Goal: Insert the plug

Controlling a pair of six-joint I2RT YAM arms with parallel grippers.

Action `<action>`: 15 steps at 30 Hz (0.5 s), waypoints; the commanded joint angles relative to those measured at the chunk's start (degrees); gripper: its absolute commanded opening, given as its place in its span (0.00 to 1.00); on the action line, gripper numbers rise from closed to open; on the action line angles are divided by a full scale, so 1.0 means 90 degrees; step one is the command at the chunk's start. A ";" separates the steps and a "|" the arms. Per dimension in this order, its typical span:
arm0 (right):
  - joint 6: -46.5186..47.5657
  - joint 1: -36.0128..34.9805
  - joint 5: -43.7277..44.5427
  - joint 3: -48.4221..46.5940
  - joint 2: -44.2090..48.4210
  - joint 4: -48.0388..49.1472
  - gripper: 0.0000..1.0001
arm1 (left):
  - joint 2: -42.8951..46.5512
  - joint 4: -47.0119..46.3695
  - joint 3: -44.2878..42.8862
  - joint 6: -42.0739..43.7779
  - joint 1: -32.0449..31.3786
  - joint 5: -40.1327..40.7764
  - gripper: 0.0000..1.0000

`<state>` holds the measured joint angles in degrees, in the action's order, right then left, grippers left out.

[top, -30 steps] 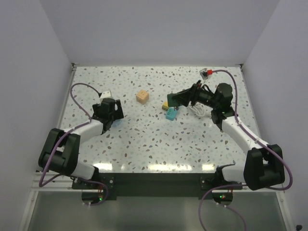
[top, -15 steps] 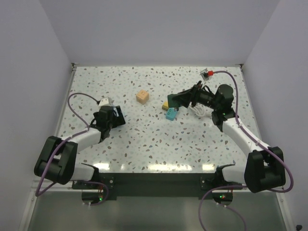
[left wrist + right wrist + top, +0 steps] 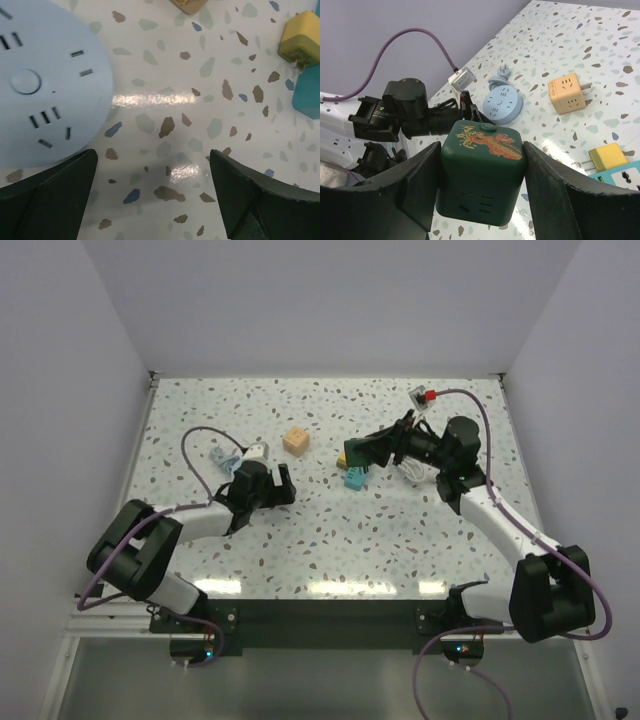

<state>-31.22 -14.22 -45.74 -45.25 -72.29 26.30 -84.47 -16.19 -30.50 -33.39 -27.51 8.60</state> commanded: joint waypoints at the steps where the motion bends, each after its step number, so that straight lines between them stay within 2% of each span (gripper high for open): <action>1: 0.0217 -0.0051 0.0169 -0.0099 0.0210 0.0075 0.00 | -0.0428 -0.0672 -0.0468 0.0008 -0.0137 -0.0243 1.00; 5: 0.0276 -0.0080 0.0209 -0.0147 0.0113 -0.0022 0.00 | -0.0839 -0.0955 -0.0926 0.0369 -0.0205 -0.0477 1.00; 7: 0.0295 -0.0109 0.0228 -0.0206 0.0103 -0.0110 0.00 | -0.0665 -0.0790 -0.1074 0.0457 -0.0293 -0.0341 1.00; 12: 0.0354 -0.0158 0.0296 -0.0235 0.0122 -0.0130 0.00 | 0.0738 0.0515 -0.0957 0.0575 -0.0293 0.0916 1.00; 15: 0.0364 -0.0227 0.0306 -0.0235 -0.0033 0.0016 0.00 | 0.1590 0.0967 -0.0820 0.0643 -0.0255 0.1211 1.00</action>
<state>-29.06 -15.53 -43.99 -45.25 -72.31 23.81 -78.02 -12.01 -37.91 -29.65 -30.13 12.88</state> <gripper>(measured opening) 0.648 0.997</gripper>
